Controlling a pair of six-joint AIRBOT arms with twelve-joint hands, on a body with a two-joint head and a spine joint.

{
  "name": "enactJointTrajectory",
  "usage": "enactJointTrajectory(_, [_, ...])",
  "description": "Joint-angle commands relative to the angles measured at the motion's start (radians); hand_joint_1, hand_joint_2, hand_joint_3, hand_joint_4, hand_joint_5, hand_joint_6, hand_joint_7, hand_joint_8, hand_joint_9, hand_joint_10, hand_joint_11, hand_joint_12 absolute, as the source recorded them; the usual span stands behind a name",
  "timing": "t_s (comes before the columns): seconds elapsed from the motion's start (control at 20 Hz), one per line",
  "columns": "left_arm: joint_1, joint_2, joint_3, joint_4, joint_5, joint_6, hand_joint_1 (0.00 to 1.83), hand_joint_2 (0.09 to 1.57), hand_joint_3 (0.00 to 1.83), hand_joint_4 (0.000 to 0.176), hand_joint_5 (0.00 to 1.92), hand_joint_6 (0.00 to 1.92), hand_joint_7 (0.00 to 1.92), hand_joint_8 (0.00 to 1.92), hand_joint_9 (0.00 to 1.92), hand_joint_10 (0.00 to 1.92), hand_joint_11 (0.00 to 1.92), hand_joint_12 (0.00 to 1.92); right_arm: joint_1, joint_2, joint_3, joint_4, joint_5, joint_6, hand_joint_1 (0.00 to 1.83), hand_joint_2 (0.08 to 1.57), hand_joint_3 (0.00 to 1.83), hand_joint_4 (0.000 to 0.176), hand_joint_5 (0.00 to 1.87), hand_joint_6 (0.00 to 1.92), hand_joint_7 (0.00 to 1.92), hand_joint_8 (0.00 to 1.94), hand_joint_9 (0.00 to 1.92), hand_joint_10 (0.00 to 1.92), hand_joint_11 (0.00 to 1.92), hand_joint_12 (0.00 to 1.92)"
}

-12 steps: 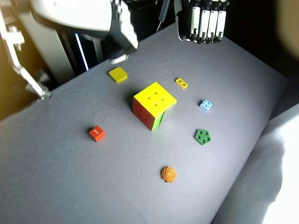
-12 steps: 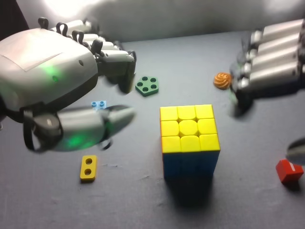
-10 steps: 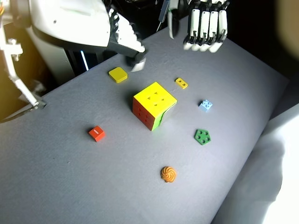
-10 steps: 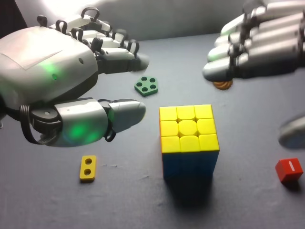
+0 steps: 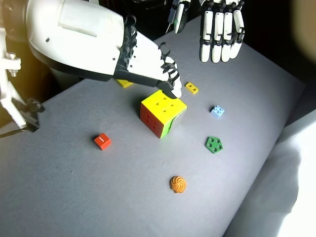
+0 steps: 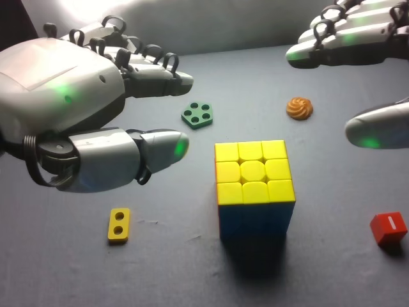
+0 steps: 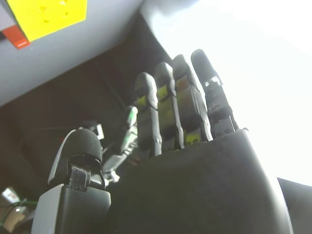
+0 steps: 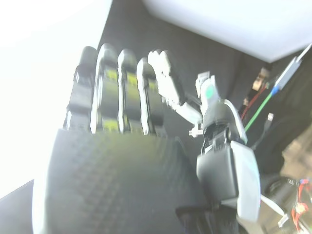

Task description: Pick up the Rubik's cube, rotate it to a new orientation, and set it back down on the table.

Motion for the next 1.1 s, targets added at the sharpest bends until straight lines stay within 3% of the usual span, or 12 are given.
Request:
enactJointTrajectory(0.0, [-0.013,-0.005,-0.006,-0.011,-0.129,0.023,0.10,1.34,0.00,0.000,0.34,0.00,0.33,0.00,0.29,0.00,0.00,0.72,0.005,-0.001,-0.002,0.047,-0.050,0.003,0.00,1.25,0.01,0.000,0.26,0.01,0.26,0.01,0.22,0.01,0.00,0.61])
enactJointTrajectory(0.05, [-0.013,-0.005,-0.010,-0.047,-0.130,0.045,0.17,1.31,0.00,0.000,0.34,0.00,0.32,0.00,0.28,0.00,0.00,0.68,-0.001,-0.006,-0.002,0.055,-0.054,0.003,0.00,1.25,0.00,0.000,0.25,0.00,0.25,0.00,0.22,0.00,0.00,0.61])
enactJointTrajectory(0.15, [-0.017,-0.025,-0.006,-0.079,-0.129,0.057,0.64,1.13,0.00,0.000,0.30,0.00,0.27,0.00,0.23,0.00,0.00,0.60,-0.010,-0.011,-0.006,0.059,-0.063,0.006,0.00,1.26,0.01,0.000,0.25,0.00,0.25,0.00,0.22,0.00,0.00,0.63])
enactJointTrajectory(0.2, [-0.017,-0.035,-0.004,-0.102,-0.127,0.082,0.75,1.11,0.00,0.000,0.28,0.00,0.23,0.00,0.17,0.00,0.00,0.49,-0.011,-0.012,-0.007,0.059,-0.068,0.007,0.00,1.26,0.00,0.000,0.25,0.00,0.25,0.00,0.23,0.00,0.00,0.63])
enactJointTrajectory(0.25, [-0.017,-0.048,-0.003,-0.130,-0.128,0.109,0.92,0.98,0.00,0.000,0.28,0.00,0.22,0.00,0.17,0.00,0.00,0.52,-0.012,-0.015,-0.007,0.059,-0.069,0.008,0.00,1.26,0.00,0.000,0.26,0.00,0.25,0.00,0.22,0.00,0.00,0.63])
enactJointTrajectory(0.35, [-0.001,-0.089,-0.003,-0.221,-0.172,0.173,0.91,0.79,0.00,0.000,0.08,0.00,0.02,0.00,0.01,0.00,0.00,0.26,-0.012,-0.017,-0.008,0.059,-0.069,0.008,0.00,1.25,0.00,0.000,0.22,0.00,0.22,0.00,0.19,0.00,0.00,0.56])
enactJointTrajectory(0.4, [0.010,-0.106,-0.004,-0.250,-0.205,0.186,0.91,0.79,0.00,0.000,0.08,0.00,0.02,0.00,0.01,0.00,0.00,0.26,-0.012,-0.017,-0.009,0.059,-0.069,0.007,0.00,1.25,0.00,0.000,0.22,0.00,0.22,0.00,0.19,0.00,0.00,0.56])
enactJointTrajectory(0.5, [0.044,-0.154,-0.005,-0.313,-0.293,0.200,0.97,0.73,0.00,0.000,0.04,0.01,0.00,0.00,0.00,0.00,0.00,0.02,-0.011,-0.018,-0.009,0.059,-0.059,0.007,0.00,1.26,0.00,0.000,0.23,0.00,0.23,0.00,0.20,0.00,0.00,0.64])
enactJointTrajectory(0.7, [0.063,-0.235,-0.006,-0.470,-0.362,0.258,1.15,0.79,0.00,0.000,0.03,0.00,0.00,0.00,0.00,0.00,0.01,0.00,-0.011,-0.018,-0.012,0.059,-0.057,0.007,0.00,1.25,0.00,0.000,0.21,0.00,0.21,0.00,0.17,0.00,0.00,0.43])
enactJointTrajectory(0.8, [0.064,-0.268,-0.007,-0.524,-0.378,0.318,1.21,0.81,0.00,0.000,0.00,0.00,0.00,0.00,0.00,0.00,0.01,0.01,-0.011,-0.018,-0.013,0.059,-0.058,0.007,0.00,1.26,0.00,0.000,0.23,0.00,0.23,0.00,0.18,0.00,0.00,0.46])
enactJointTrajectory(0.95, [0.066,-0.314,-0.004,-0.581,-0.390,0.410,1.16,0.78,0.00,0.000,0.00,0.00,0.00,0.00,0.00,0.00,0.01,0.01,-0.011,-0.018,-0.014,0.059,-0.058,0.007,0.00,1.27,0.00,0.000,0.20,0.00,0.20,0.00,0.16,0.00,0.00,0.38])
enactJointTrajectory(1.05, [0.078,-0.353,0.009,-0.582,-0.390,0.444,1.13,0.76,0.00,0.000,0.03,0.01,0.00,0.00,0.00,0.00,0.01,0.01,-0.011,-0.018,-0.013,0.059,-0.058,0.007,0.00,1.27,0.00,0.000,0.23,0.00,0.23,0.00,0.19,0.00,0.00,0.44])
